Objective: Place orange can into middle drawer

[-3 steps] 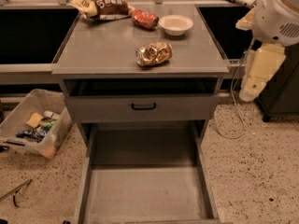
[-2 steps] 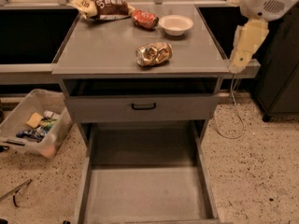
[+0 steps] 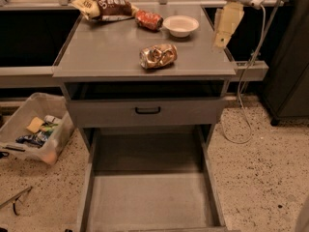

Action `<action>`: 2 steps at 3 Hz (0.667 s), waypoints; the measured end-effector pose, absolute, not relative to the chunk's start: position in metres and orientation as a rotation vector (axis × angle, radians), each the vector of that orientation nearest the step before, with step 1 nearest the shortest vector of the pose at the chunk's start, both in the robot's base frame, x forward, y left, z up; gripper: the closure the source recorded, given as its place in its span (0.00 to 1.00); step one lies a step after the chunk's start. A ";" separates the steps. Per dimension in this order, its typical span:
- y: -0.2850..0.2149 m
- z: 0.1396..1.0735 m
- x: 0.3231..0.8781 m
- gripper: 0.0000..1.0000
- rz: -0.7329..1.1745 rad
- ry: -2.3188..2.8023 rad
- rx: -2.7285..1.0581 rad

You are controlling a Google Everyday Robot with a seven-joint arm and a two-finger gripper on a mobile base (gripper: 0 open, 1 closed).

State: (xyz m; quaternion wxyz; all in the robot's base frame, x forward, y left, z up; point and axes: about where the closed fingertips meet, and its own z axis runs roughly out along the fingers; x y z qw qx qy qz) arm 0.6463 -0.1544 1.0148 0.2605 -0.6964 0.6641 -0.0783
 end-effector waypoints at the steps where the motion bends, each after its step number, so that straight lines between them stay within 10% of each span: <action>1: -0.154 1.015 0.646 0.00 -0.212 1.798 -1.886; 2: -0.147 1.009 0.655 0.00 -0.207 1.778 -1.904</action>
Offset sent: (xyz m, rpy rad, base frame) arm 0.0177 0.0140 -0.0106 -0.0061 0.0013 0.0442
